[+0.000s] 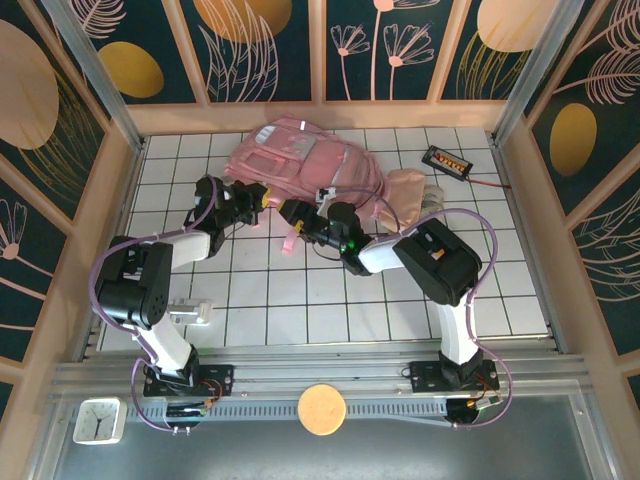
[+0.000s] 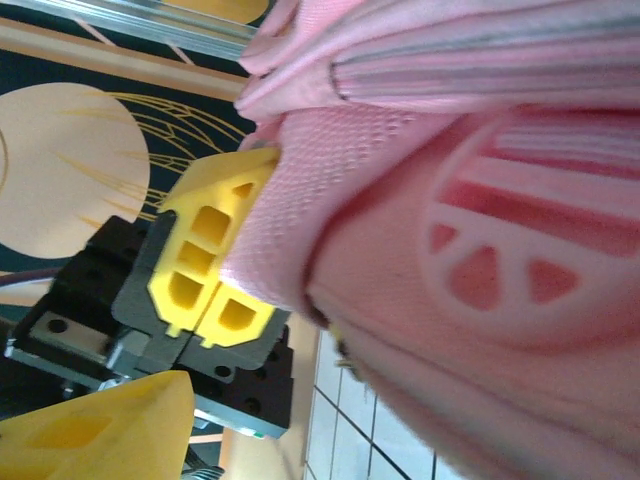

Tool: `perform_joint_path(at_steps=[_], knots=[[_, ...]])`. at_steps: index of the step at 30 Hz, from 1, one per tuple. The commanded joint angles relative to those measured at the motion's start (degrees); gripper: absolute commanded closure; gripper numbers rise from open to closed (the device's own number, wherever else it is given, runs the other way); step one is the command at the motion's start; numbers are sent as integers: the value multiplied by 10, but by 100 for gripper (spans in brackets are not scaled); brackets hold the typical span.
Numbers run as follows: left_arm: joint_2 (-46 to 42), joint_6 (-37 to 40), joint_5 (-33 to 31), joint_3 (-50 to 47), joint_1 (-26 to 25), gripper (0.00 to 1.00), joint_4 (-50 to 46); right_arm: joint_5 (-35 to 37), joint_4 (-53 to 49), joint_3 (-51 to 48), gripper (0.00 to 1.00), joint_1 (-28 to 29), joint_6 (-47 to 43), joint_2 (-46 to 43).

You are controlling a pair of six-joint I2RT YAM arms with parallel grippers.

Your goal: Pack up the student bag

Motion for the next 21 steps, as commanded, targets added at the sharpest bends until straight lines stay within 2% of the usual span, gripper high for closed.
perform_joint_path(at_steps=[1, 12, 21], knots=[[-25, -48, 43, 30, -10, 100, 68, 17, -11, 7, 26, -4, 5, 8], [-22, -59, 48, 24, -11, 100, 78, 17, -26, 39, 26, -21, -29, 14], [-17, -62, 48, 23, -12, 100, 85, 0, -12, 30, 33, -22, -43, 2]])
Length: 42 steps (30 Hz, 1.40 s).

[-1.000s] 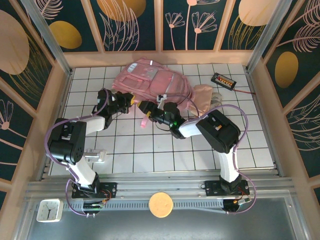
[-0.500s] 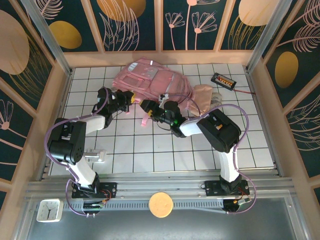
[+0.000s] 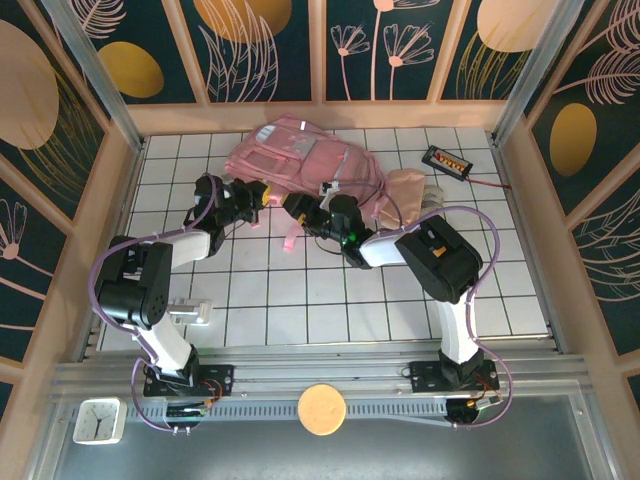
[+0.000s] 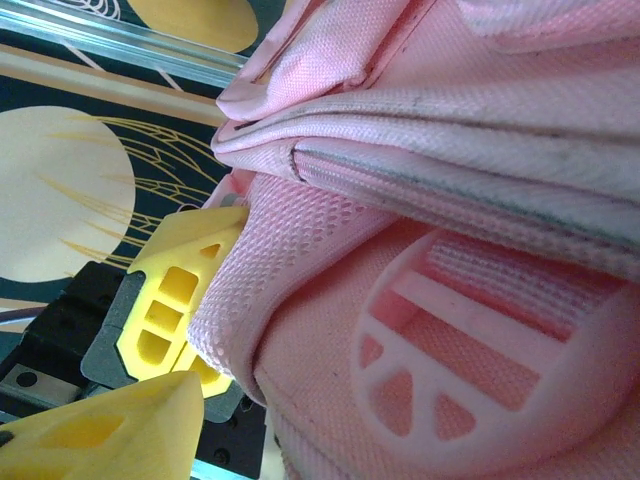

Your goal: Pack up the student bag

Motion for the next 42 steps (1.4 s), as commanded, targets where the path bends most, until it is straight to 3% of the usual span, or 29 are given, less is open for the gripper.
perform_joint_path(at_steps=[1, 11, 15, 25, 27, 30, 33, 42], knots=[[-16, -46, 46, 20, -11, 100, 76, -5, 17, 0, 34, -3, -21, -6], [-8, -45, 47, 32, -11, 100, 74, -2, 30, -25, 52, -1, -10, -22], [-6, -44, 48, 35, -12, 100, 73, 2, 31, -33, 65, -1, -10, -29], [-7, -43, 48, 31, -12, 100, 71, 1, 40, -31, 70, -4, -27, -38], [-7, -42, 47, 31, -11, 100, 71, 3, 34, -33, 80, -7, -31, -42], [-8, -42, 47, 29, -11, 100, 71, 3, 38, -37, 86, -10, -32, -46], [-8, -42, 47, 27, -11, 100, 71, 2, 36, -38, 100, -12, -33, -50], [-8, -37, 46, 23, -11, 100, 71, -14, 22, -66, 100, -12, -54, -103]])
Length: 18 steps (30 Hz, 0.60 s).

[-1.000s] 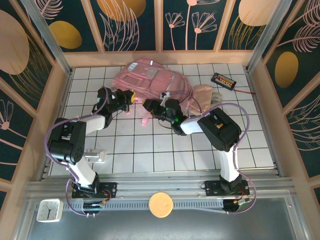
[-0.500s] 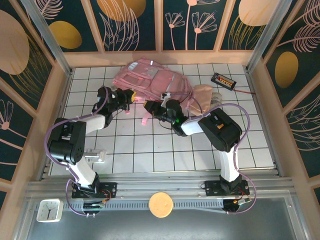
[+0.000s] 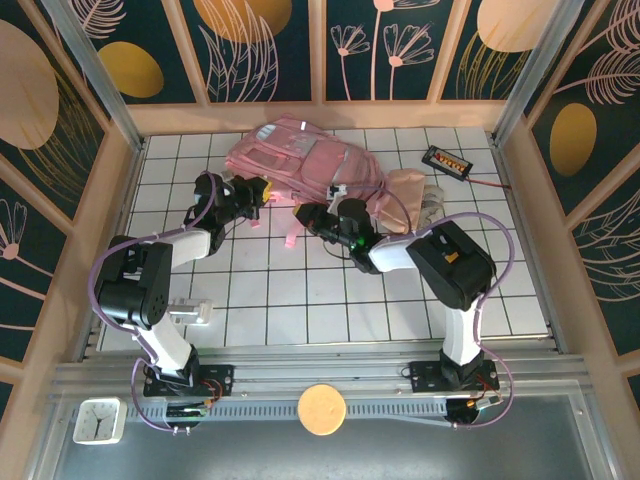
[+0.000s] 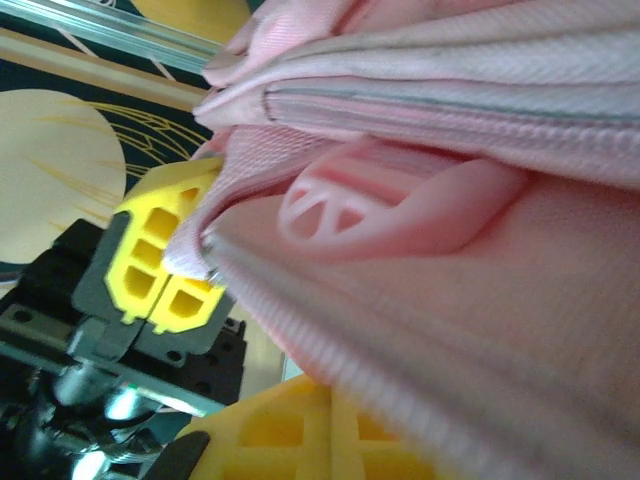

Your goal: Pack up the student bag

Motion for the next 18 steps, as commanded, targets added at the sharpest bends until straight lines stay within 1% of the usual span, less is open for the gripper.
perform_joint_path(at_steps=[1, 2, 4, 5, 6, 10, 18], knots=[[-8, -32, 45, 15, -9, 100, 58, -24, 41, -5, 100, -6, -26, -43], [-7, -32, 46, 16, -9, 100, 58, -41, 50, -1, 95, -8, -24, -41], [-8, -29, 48, 18, -9, 100, 57, -70, 71, 6, 76, -13, -12, -31], [-8, -28, 48, 19, -9, 100, 54, -80, 79, 11, 71, -14, -8, -24], [-8, -28, 49, 20, -9, 100, 54, -86, 79, 17, 69, -15, -5, -18], [-9, -27, 52, 19, -9, 100, 52, -91, 75, 41, 66, -17, 1, -3], [-11, -28, 52, 14, -9, 100, 53, -86, 66, 36, 65, -30, 24, 9]])
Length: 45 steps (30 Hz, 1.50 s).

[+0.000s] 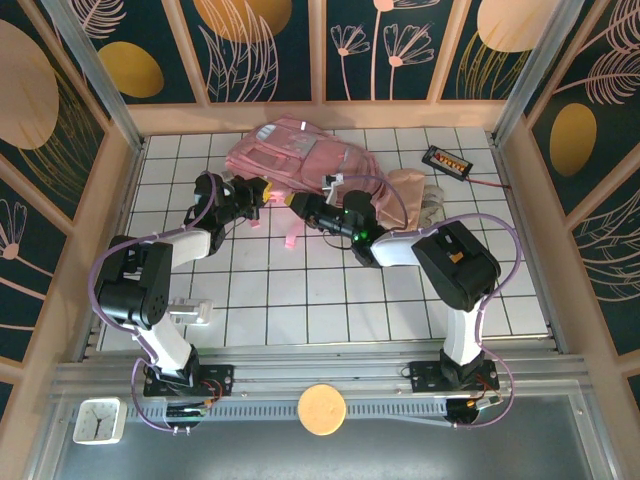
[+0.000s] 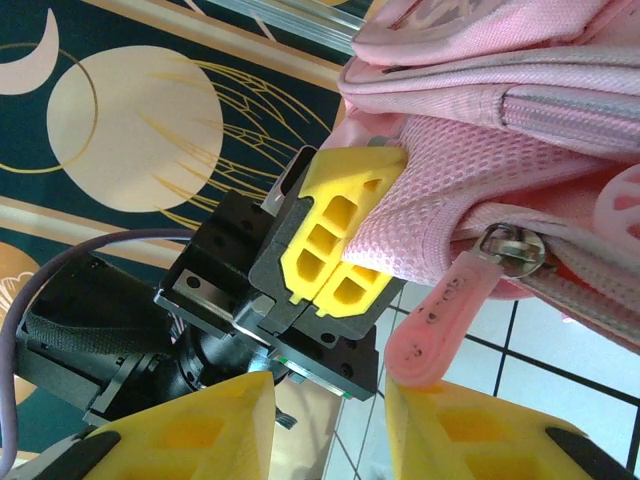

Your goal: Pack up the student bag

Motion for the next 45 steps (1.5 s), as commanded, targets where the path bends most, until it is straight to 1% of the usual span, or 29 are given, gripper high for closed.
perform_joint_path(at_steps=[1, 3, 5, 7, 10, 14, 22, 24, 27, 30, 34, 37, 39, 45], knots=[[-11, -29, 51, 14, -9, 100, 55, 9, 22, 9, 65, -15, 12, 14], [-9, -29, 51, 15, -9, 100, 56, 9, 19, 9, 62, -18, 24, 16], [-8, -30, 51, 15, -9, 100, 58, 8, 18, 4, 51, -22, 46, 21], [-8, -32, 51, 17, -9, 100, 58, 5, 8, -3, 44, -26, 64, 23], [-8, -31, 51, 22, -9, 100, 56, -1, -28, -7, 43, -27, 77, 21], [-9, -31, 52, 27, -9, 100, 55, -1, -34, -12, 42, -27, 72, 19], [-11, -31, 54, 19, -9, 100, 55, -21, -6, 37, 46, -24, 74, 53], [-11, -32, 55, 18, -9, 100, 57, -30, -16, 43, 46, -24, 66, 56], [-9, -34, 56, 24, -9, 100, 58, -34, -61, 52, 46, -21, 26, 48], [-6, -34, 58, 32, -9, 100, 56, -34, -79, 57, 47, -21, 9, 46], [-2, -35, 60, 43, -9, 100, 54, -19, -192, 100, 47, -12, -73, 45], [-3, -36, 60, 43, -9, 100, 54, 0, -230, 118, 49, -11, -90, 49], [-5, -36, 61, 41, -9, 100, 53, 18, -247, 126, 51, -11, -94, 50], [-5, -36, 61, 39, -9, 100, 55, 62, -300, 152, 64, -9, -111, 42]])
